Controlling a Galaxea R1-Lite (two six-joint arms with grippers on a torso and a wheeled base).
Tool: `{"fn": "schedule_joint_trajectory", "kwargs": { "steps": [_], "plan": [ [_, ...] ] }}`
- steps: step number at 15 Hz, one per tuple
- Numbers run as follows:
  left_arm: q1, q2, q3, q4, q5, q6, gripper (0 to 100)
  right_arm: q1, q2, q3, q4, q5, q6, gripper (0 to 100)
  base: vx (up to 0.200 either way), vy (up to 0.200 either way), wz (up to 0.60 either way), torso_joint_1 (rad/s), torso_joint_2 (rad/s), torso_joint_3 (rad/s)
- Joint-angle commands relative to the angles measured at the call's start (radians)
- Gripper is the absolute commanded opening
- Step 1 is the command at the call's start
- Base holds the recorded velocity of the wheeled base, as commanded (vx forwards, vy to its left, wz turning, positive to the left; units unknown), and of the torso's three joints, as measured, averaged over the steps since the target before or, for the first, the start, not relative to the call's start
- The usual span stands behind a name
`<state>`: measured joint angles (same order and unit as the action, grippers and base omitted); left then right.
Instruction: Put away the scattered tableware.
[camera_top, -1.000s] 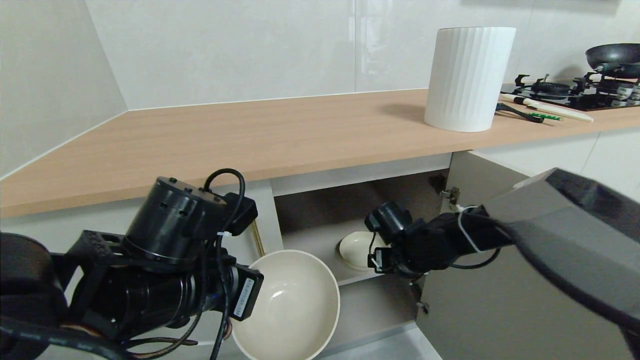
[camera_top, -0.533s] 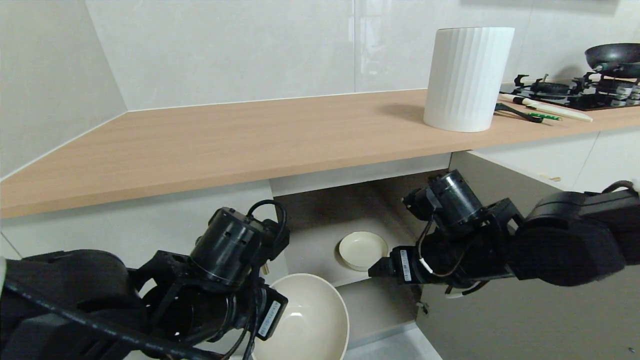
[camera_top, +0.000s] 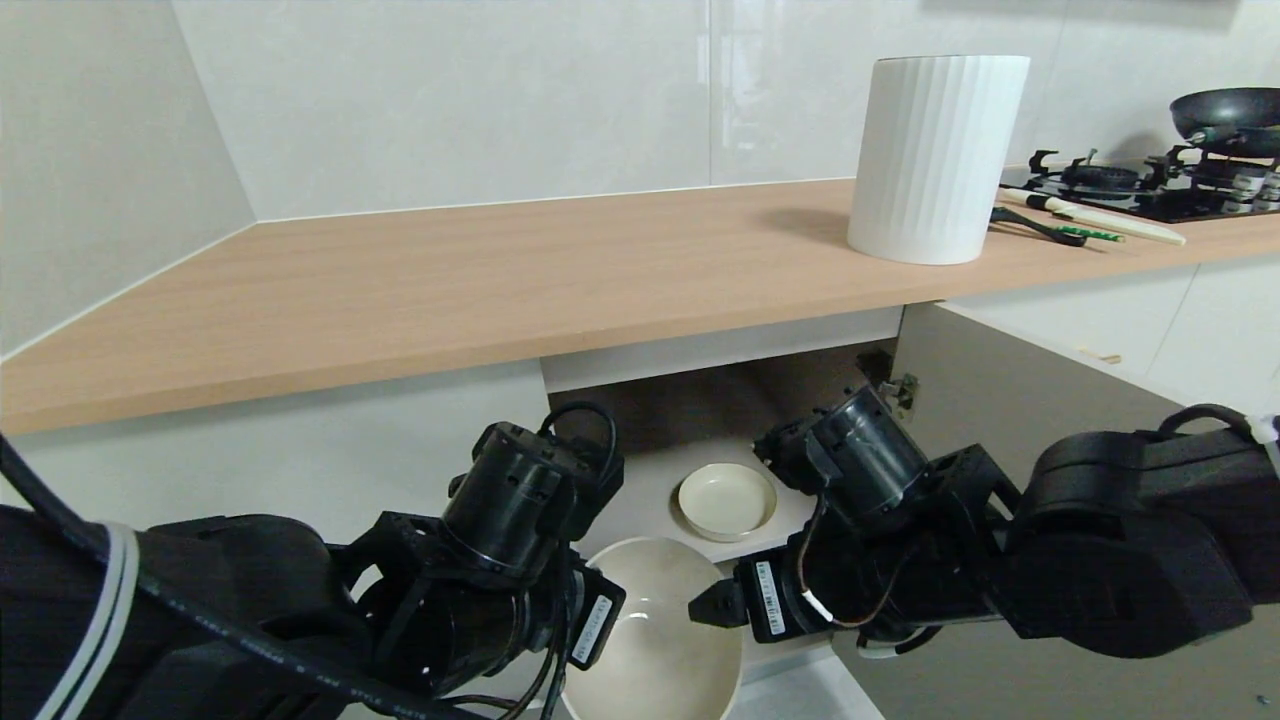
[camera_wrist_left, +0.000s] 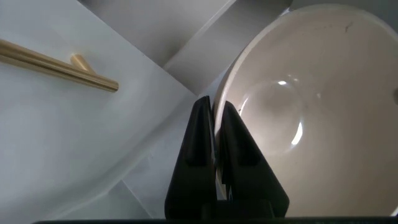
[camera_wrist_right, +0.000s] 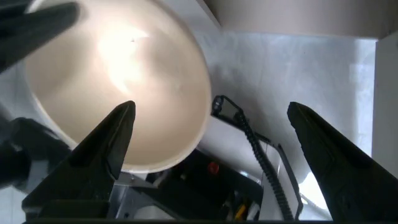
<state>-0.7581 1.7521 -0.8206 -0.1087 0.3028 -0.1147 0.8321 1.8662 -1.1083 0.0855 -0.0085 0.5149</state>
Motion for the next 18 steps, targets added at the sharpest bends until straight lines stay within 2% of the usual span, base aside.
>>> {"fn": "schedule_joint_trajectory", "kwargs": {
  "steps": [1, 3, 4, 13, 14, 18],
  "plan": [
    [-0.007, 0.000, -0.002, -0.002, -0.001, -0.017, 0, 0.002, 0.048, 0.004, -0.032, -0.004, 0.002, 100, 0.000, 0.000, 0.00, 0.000, 0.00, 0.000],
    [-0.007, 0.001, -0.002, -0.002, -0.001, -0.017, 0, 0.002, 0.054, 0.002, -0.033, -0.004, 0.004, 100, 0.000, 0.000, 0.00, 0.000, 0.00, 0.000],
    [-0.007, 0.000, -0.002, -0.003, -0.001, -0.017, 0, 0.002, 0.054, 0.002, -0.033, -0.004, 0.005, 0, 0.000, 0.000, 0.00, 0.000, 0.00, 0.000],
    [-0.009, 0.004, -0.002, -0.003, 0.001, -0.017, 0, 0.004, 0.065, 0.002, -0.041, -0.004, 0.004, 0, 0.000, 0.000, 0.00, 0.000, 0.00, 0.000],
    [-0.009, 0.006, 0.001, -0.002, 0.009, -0.017, 100, 0.004, 0.067, 0.002, -0.041, -0.004, 0.004, 0, 0.000, 0.000, 0.00, 0.000, 0.00, 0.000],
    [-0.009, -0.003, -0.002, -0.003, 0.021, -0.023, 100, 0.002, 0.068, 0.004, -0.041, -0.004, 0.004, 0, 0.000, 0.000, 0.00, 0.000, 0.00, 0.000]
  ]
}}
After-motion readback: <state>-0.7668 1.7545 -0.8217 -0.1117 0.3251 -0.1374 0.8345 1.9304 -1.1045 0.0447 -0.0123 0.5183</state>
